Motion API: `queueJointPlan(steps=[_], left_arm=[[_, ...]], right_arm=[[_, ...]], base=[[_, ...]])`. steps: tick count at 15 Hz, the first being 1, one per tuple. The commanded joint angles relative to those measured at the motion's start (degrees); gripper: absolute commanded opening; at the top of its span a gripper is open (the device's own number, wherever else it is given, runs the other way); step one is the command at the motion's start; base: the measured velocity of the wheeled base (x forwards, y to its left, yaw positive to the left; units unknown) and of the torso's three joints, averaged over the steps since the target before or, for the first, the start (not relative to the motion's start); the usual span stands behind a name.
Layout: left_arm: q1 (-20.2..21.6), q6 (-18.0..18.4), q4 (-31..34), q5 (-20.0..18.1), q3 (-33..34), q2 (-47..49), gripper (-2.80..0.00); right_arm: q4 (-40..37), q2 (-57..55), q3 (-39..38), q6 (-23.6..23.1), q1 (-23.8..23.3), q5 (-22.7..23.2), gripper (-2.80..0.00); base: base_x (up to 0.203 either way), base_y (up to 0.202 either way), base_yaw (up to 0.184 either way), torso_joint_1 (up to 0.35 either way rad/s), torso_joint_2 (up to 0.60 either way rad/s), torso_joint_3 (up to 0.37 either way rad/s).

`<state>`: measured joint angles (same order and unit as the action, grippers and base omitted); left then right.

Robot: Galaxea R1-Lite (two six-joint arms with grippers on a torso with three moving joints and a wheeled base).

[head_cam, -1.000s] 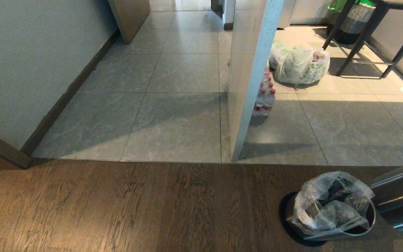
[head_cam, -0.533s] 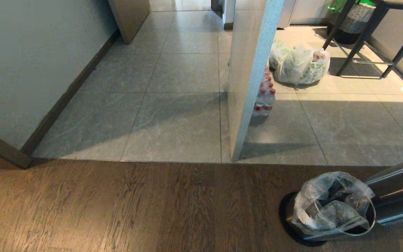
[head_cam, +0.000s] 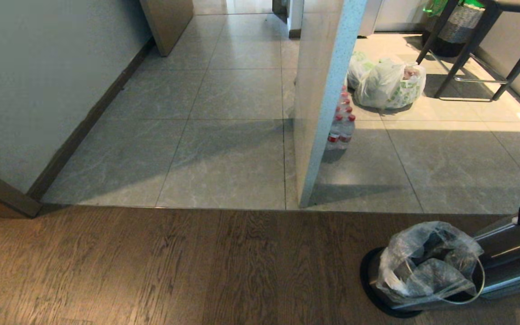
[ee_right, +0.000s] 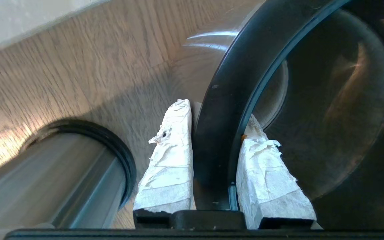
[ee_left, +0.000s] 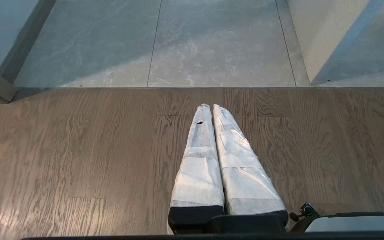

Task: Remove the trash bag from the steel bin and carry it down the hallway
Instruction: Place the outer trash can on the ground

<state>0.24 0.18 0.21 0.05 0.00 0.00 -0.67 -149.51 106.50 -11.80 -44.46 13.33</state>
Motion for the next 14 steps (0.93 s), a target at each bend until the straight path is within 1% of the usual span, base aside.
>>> queueJointPlan(steps=[1, 4, 7, 10, 11, 13, 14], left_arm=[[0.02, -0.01, -0.04, 0.04, 0.18, 0.00, -2.80], [0.02, -0.01, -0.04, 0.04, 0.18, 0.00, -2.80], [0.02, -0.01, -0.04, 0.04, 0.09, 0.00, -2.80], [0.02, -0.01, -0.04, 0.04, 0.18, 0.00, -2.80], [0.02, -0.01, -0.04, 0.04, 0.18, 0.00, -2.80], [0.02, -0.01, -0.04, -0.04, 0.18, 0.00, -2.80], [0.02, -0.01, -0.04, 0.04, 0.18, 0.00, -2.80]], right_arm=[[-0.47, -0.24, -0.85, -0.51, -0.01, 0.54, 0.00], [-0.47, 0.32, -1.03, -0.33, -0.01, 0.43, 0.00], [-0.53, 4.48, -2.34, 0.21, -0.04, 1.21, 0.00], [-0.62, 12.18, -12.11, 0.60, -0.01, 2.39, 0.00], [-1.15, 15.26, -15.58, 0.59, 0.05, 3.58, -2.80], [-3.49, 20.29, -20.36, 0.42, 1.01, 7.30, -2.80], [-4.74, 22.97, -23.34, 0.37, 2.03, 7.91, -2.80]], base=[[0.000, 0.000, 0.000, 0.000, 0.00, 0.000], [0.000, 0.000, 0.000, 0.000, 0.00, 0.000], [0.000, 0.000, 0.000, 0.000, 0.00, 0.000], [0.000, 0.000, 0.000, 0.000, 0.00, 0.000], [0.000, 0.000, 0.000, 0.000, 0.00, 0.000], [0.000, 0.000, 0.000, 0.000, 0.00, 0.000], [0.000, 0.000, 0.000, 0.000, 0.00, 0.000]])
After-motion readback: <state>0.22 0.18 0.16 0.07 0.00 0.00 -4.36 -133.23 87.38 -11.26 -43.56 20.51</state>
